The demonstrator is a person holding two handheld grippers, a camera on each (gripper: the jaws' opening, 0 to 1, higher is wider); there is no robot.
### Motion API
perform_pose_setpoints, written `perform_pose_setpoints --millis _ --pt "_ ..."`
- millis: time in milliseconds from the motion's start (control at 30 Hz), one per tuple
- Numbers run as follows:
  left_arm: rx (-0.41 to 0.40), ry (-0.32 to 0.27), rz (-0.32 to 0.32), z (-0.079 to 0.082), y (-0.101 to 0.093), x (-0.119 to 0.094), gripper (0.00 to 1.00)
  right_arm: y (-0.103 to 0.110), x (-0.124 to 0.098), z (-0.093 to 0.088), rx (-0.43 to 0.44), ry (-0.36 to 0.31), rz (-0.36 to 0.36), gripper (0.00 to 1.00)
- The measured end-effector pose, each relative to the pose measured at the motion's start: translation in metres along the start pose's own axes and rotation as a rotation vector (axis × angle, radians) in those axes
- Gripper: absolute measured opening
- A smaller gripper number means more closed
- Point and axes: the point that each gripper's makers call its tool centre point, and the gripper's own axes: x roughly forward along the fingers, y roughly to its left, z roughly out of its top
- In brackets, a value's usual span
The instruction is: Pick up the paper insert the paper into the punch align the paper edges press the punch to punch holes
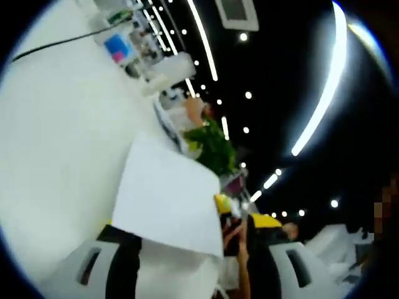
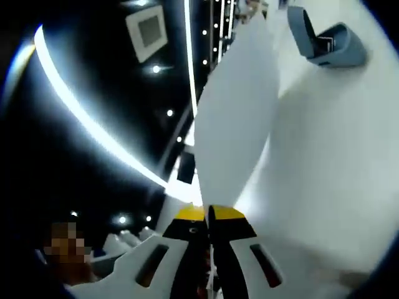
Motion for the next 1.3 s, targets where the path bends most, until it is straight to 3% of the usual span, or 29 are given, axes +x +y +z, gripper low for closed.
perform_pose_setpoints --millis 167,233,400,567,733,900,1000,1167,1300 --pt "-0.031 -0.019 -0.013 0.008 0.001 -0.004 0.70 0.010 -0.001 -0.006 0.004 0.031 0.045 0.04" --pt "-0.054 -0.022 -0.039 0.010 -0.002 -0.003 0.71 0.018 -0.002 -0.005 0.035 0.051 0.108 0.04" --pt "-0.098 -0.023 -0.058 0.016 0.000 0.000 0.73 0.016 -0.006 0.000 0.035 0.069 0.118 0.04" --pt "-0.113 -0.011 -0.062 0.023 0.004 0.001 0.72 0.017 -0.003 -0.008 0.035 0.106 0.119 0.04" --pt "-0.141 0.006 -0.043 0.023 0.009 -0.005 0.65 0.048 0.002 -0.007 -0.004 0.111 0.191 0.04" --pt "-0.155 0.022 -0.048 0.023 0.006 -0.004 0.71 0.067 0.020 -0.004 -0.050 0.144 0.239 0.04" --pt "-0.203 0.040 -0.078 0.022 0.000 -0.004 0.77 0.065 0.024 -0.009 -0.057 0.171 0.245 0.04" --pt "-0.237 0.027 -0.097 0.034 0.002 -0.007 0.78 0.056 0.019 -0.021 -0.042 0.202 0.250 0.04" --pt "-0.272 0.021 -0.143 0.042 -0.001 -0.005 0.68 0.051 0.016 -0.027 -0.048 0.231 0.238 0.04"
